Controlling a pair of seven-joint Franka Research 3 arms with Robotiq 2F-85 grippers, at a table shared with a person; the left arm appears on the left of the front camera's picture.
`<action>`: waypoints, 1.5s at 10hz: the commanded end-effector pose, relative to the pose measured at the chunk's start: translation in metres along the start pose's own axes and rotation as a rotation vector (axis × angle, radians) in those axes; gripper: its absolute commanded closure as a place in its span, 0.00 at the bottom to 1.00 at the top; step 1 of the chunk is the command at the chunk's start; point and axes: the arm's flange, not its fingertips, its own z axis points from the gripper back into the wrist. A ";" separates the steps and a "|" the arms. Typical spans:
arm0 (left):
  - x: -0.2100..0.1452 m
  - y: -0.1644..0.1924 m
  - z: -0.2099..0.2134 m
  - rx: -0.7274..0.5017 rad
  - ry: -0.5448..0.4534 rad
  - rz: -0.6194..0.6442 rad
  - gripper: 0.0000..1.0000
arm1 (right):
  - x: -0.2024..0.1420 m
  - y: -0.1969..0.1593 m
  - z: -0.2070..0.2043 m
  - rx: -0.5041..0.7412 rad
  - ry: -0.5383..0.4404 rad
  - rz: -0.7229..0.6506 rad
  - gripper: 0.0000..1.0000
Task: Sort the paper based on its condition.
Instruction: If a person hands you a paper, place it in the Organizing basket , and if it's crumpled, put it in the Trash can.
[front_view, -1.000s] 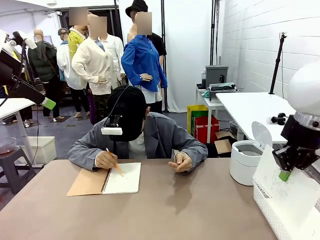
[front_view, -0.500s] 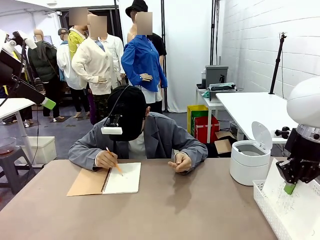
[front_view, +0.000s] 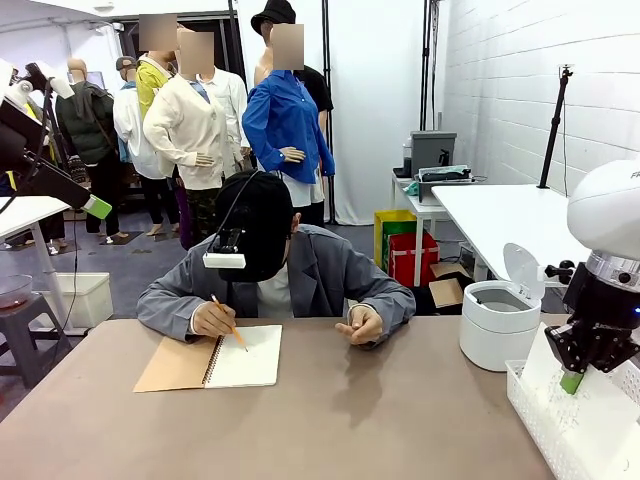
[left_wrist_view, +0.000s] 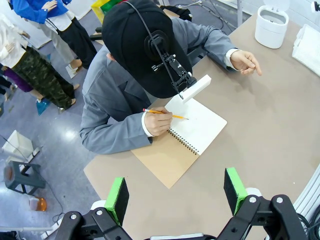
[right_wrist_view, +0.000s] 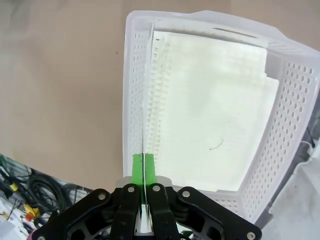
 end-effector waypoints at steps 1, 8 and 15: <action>0.000 0.000 0.000 0.002 -0.002 0.001 0.00 | -0.001 -0.001 0.002 -0.014 -0.004 0.013 1.00; 0.000 0.000 0.000 0.002 -0.002 0.001 0.00 | 0.001 -0.005 -0.003 -0.025 0.005 -0.036 0.42; 0.000 0.000 0.000 0.002 -0.002 0.001 0.00 | 0.001 -0.013 0.022 -0.241 -0.030 -0.081 0.00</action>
